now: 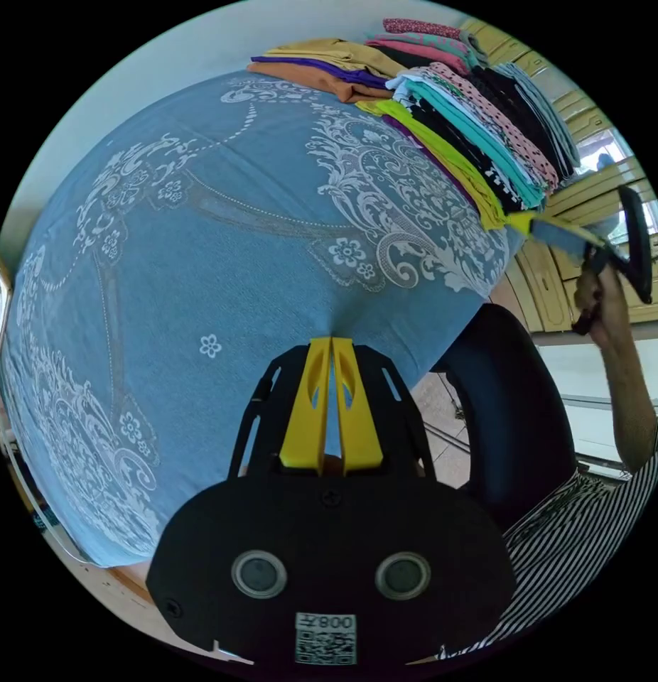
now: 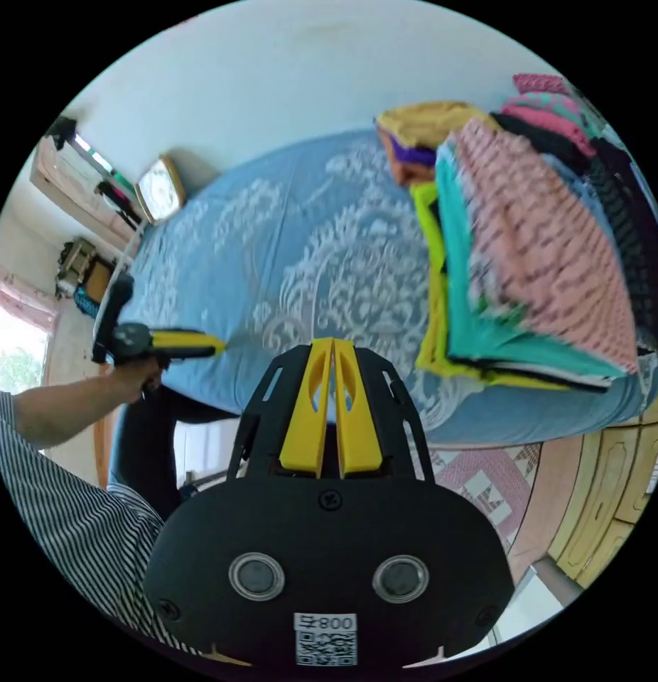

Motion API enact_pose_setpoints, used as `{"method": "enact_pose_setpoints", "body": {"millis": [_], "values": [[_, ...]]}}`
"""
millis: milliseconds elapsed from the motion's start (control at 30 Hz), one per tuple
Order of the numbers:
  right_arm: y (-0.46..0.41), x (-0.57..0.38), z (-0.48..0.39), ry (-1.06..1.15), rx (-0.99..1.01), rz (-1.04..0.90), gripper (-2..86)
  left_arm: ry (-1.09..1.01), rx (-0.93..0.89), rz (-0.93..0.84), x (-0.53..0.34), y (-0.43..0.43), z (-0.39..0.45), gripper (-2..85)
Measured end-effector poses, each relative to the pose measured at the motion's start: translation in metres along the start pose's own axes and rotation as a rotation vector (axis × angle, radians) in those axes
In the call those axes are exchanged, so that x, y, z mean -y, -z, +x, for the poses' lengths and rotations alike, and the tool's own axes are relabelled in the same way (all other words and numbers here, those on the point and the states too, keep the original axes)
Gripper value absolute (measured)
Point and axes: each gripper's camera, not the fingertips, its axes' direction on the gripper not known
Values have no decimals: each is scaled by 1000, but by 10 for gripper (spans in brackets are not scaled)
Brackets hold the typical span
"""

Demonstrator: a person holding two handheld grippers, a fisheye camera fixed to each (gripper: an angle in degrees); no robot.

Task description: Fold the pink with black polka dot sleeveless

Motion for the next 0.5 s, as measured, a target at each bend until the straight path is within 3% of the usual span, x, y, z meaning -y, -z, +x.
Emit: {"method": "enact_pose_setpoints", "body": {"millis": [67, 200, 500], "values": [[51, 34, 28, -21, -47, 134, 10, -14, -25, -2, -8, -16, 0, 3], [121, 125, 109, -74, -184, 294, 44, -27, -262, 65, -19, -56, -2, 4], [100, 294, 259, -186, -225, 100, 78, -111, -378, 113, -38, -165, 15, 4]]}}
